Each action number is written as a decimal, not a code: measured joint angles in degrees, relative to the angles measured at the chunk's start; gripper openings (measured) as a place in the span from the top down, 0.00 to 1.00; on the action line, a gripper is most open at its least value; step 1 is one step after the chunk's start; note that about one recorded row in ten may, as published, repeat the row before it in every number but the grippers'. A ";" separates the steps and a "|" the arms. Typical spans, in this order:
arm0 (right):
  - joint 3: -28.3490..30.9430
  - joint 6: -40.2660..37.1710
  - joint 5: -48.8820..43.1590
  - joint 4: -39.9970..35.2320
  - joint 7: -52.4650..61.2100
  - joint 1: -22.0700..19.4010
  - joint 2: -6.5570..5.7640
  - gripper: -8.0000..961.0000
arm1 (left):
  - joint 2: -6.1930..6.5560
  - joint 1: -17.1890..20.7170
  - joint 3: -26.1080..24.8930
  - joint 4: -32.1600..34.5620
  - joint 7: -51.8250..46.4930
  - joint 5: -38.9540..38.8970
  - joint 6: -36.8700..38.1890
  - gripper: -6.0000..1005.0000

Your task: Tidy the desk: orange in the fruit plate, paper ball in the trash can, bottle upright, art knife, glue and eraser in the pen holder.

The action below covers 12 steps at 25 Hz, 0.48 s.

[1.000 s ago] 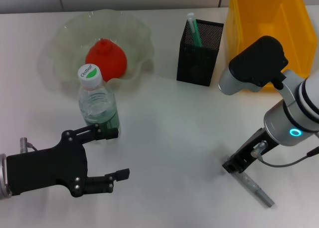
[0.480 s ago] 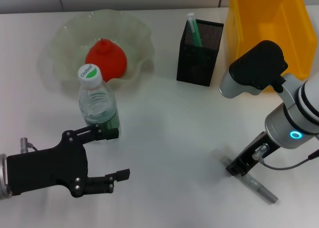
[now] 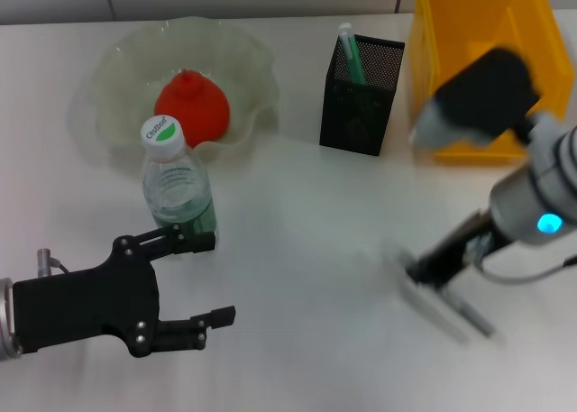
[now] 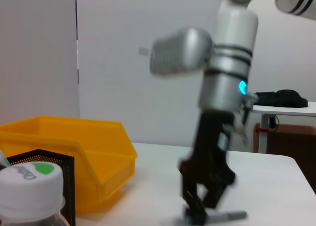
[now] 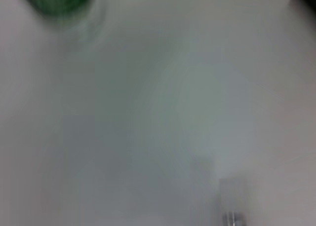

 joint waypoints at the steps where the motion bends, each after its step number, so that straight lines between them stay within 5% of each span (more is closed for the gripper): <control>1: 4.52 0.57 2.02 -4.48 -1.78 -1.94 0.07 0.84 | -0.04 -0.02 0.13 -0.02 0.05 0.00 -0.03 0.16; 2: 10.14 1.73 6.81 -7.72 -5.24 -3.82 0.15 0.84 | -0.09 -0.04 0.14 -0.03 0.06 0.01 -0.05 0.16; 7: 17.56 7.46 19.43 -9.36 -15.56 -6.74 0.21 0.84 | -0.18 -0.06 0.15 -0.04 0.08 0.00 -0.02 0.16; 10: 19.94 18.58 33.38 -4.91 -31.18 -9.88 0.14 0.84 | -0.24 -0.08 0.28 -0.08 0.13 0.00 -0.01 0.16; 11: 19.75 25.30 44.40 0.83 -44.73 -10.97 0.06 0.84 | -0.27 -0.13 0.57 -0.39 0.19 0.01 -0.04 0.16; 12: 19.75 25.30 44.40 0.83 -44.73 -10.97 0.06 0.84 | -0.27 -0.13 0.57 -0.39 0.19 0.01 -0.04 0.16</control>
